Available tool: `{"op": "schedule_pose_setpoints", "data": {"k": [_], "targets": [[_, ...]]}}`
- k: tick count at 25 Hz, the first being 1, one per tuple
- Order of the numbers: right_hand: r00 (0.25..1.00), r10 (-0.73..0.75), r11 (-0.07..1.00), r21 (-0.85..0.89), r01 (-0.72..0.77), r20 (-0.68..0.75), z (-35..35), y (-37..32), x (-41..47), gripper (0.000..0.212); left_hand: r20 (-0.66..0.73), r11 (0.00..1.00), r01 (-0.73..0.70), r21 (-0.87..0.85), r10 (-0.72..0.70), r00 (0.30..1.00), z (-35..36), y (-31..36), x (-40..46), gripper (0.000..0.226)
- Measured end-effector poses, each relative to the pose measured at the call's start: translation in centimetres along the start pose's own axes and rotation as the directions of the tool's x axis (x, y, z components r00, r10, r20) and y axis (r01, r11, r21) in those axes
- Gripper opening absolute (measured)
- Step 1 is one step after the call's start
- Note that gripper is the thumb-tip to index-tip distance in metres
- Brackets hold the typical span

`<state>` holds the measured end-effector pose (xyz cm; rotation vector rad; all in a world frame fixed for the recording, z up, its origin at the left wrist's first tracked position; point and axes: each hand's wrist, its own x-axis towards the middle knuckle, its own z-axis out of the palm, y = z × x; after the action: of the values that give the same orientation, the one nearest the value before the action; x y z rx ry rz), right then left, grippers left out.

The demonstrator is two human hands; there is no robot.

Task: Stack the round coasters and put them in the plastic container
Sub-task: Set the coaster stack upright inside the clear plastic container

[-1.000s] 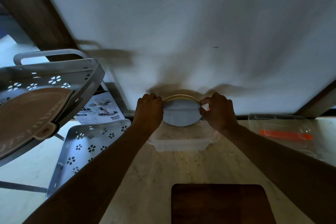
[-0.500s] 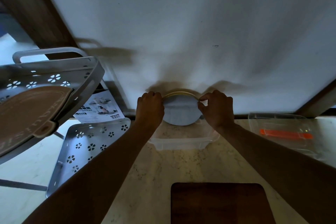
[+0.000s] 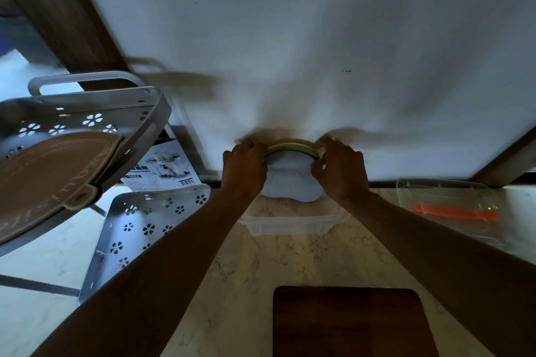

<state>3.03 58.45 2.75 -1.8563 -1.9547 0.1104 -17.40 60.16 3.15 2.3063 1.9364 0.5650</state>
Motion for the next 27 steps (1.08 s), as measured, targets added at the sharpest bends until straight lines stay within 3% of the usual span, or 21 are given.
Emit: {"op": "schedule_pose_setpoints", "data": {"k": [5, 11, 16, 27], "targets": [[0.999, -0.043, 0.998, -0.044, 0.042, -0.016, 0.5, 0.1, 0.2, 0.021, -0.002, 1.0, -0.008, 0.025, 0.008, 1.0, 0.2, 0.0, 0.2, 0.018], [0.994, -0.108, 0.992, -0.061, 0.106, -0.018, 0.2, 0.2, 0.2, 0.02, 0.016, 0.981, -0.135, 0.142, 0.134, 0.991, -0.3, -0.3, -0.1, 0.018], [0.985, -0.174, 0.982, 0.073, 0.175, -0.018, -0.8, 0.0, -0.3, 0.008, 0.053, 0.97, -0.196, 0.141, 0.19, 0.98, -0.9, -0.8, -0.2, 0.023], [0.976, -0.22, 0.961, 0.171, 0.218, -0.007, -2.1, -0.1, -0.2, 0.014, 0.07, 0.961, -0.224, 0.16, 0.215, 0.974, -2.0, -0.7, -0.3, 0.017]]}}
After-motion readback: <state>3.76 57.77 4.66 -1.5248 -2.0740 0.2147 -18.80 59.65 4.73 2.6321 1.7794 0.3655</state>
